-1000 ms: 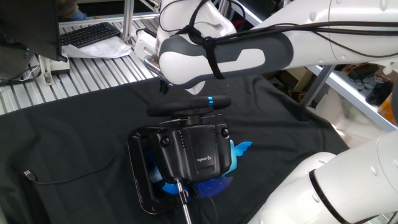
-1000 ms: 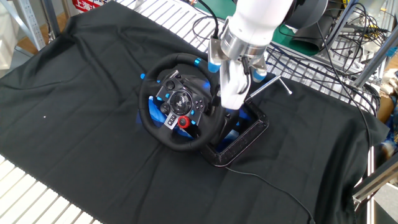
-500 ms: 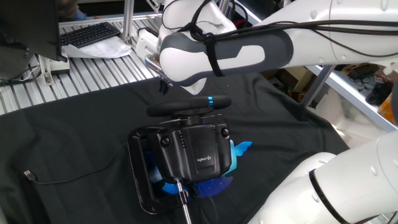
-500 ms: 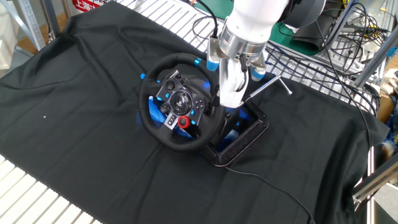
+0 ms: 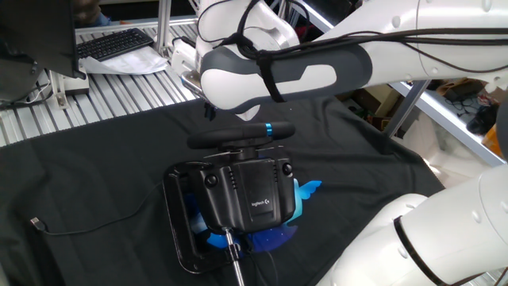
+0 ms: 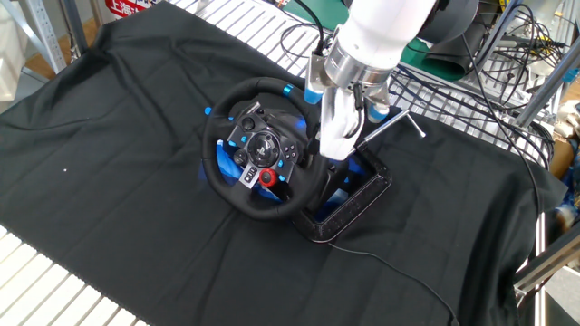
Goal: Rotate the steering wheel 90 degrees counterclockwise
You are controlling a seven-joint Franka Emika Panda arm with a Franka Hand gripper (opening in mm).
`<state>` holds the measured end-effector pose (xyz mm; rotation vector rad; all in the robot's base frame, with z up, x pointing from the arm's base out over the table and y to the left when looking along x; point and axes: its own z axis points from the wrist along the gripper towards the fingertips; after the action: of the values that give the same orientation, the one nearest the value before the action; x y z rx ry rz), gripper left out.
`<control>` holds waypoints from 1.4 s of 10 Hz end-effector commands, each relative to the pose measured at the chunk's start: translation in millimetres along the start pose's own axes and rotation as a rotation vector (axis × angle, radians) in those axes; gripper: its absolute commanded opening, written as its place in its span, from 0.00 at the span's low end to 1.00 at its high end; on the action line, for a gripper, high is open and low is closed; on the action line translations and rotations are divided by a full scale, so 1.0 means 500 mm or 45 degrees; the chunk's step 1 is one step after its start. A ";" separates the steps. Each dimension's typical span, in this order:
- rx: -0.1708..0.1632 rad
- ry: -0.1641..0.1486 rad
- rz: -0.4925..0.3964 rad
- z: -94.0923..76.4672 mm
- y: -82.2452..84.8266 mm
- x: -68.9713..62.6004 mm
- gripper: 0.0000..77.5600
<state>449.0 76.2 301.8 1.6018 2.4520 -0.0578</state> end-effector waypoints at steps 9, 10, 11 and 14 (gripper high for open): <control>0.037 0.013 0.262 -0.026 0.006 0.082 0.00; 0.036 0.011 0.269 -0.022 0.006 0.084 0.00; 0.034 0.007 0.282 -0.019 0.005 0.086 0.00; 0.035 -0.011 0.291 -0.014 -0.004 0.087 0.00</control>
<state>428.7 115.6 299.1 1.8785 2.2575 -0.0656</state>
